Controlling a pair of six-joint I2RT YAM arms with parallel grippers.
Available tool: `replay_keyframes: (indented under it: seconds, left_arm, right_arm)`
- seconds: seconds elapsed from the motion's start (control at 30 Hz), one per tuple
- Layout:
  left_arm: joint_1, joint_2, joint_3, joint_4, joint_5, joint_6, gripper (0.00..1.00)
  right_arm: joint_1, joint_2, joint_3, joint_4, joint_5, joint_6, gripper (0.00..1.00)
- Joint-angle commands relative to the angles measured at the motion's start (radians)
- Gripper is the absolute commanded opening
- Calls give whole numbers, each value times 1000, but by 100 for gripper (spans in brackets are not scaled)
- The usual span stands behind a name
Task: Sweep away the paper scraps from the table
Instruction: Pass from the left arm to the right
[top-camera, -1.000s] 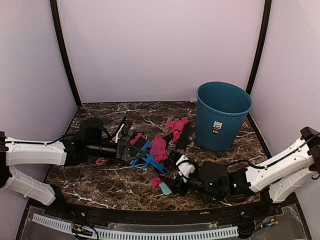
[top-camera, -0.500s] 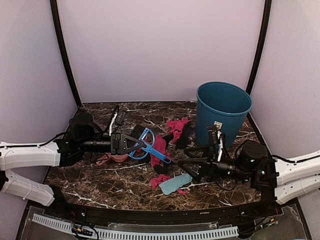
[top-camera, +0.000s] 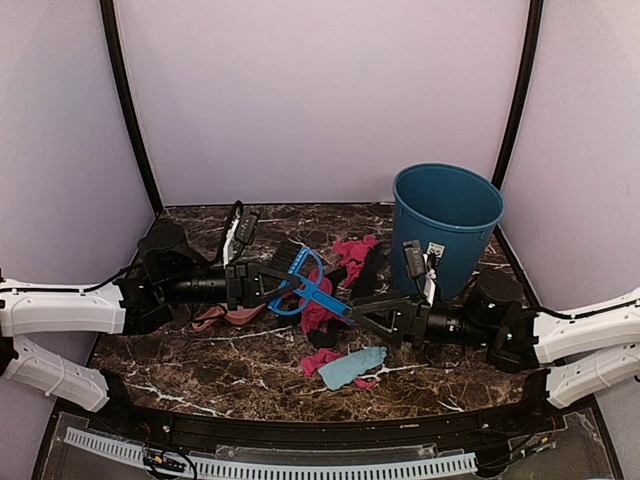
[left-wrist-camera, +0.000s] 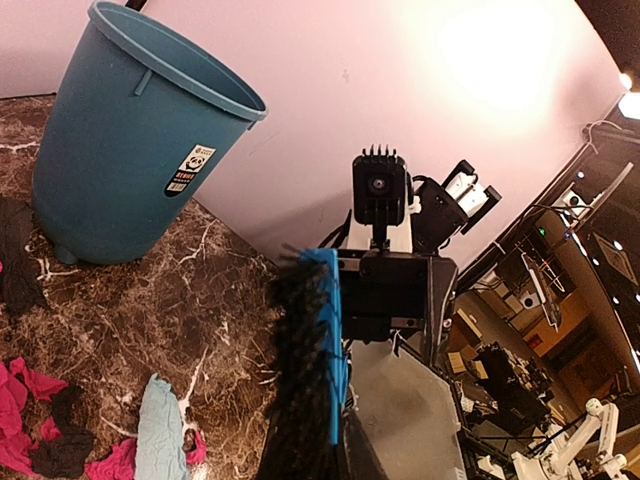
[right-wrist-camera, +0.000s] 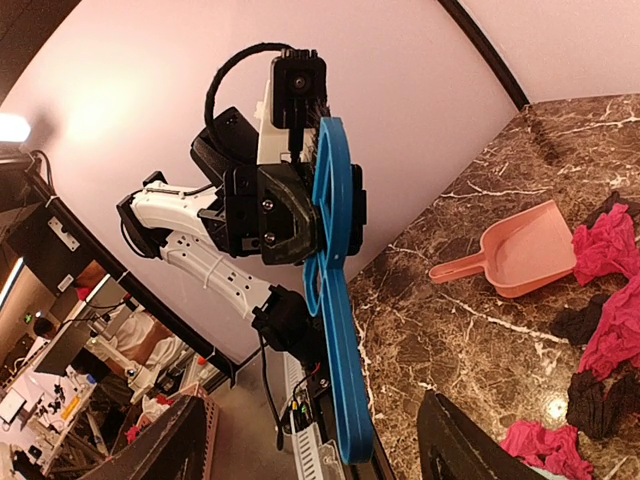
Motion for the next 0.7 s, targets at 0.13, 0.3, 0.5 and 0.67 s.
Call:
replay_keyframes:
  seconds: [0.13, 0.3, 0.5, 0.67]
  left_arm:
    - [-17, 27, 15, 170, -96, -82, 0]
    - [-21, 54, 20, 204, -119, -110, 0]
    - [-22, 58, 9, 238, -129, -130, 0]
    - [-21, 55, 1, 240, -136, -132, 0]
  right_arm:
    - [-5, 113, 122, 99, -19, -68, 63]
    - [-6, 174, 174, 122, 15, -97, 52]
    - [-11, 217, 212, 146, 31, -111, 38]
    - [-12, 238, 226, 163, 39, -118, 30]
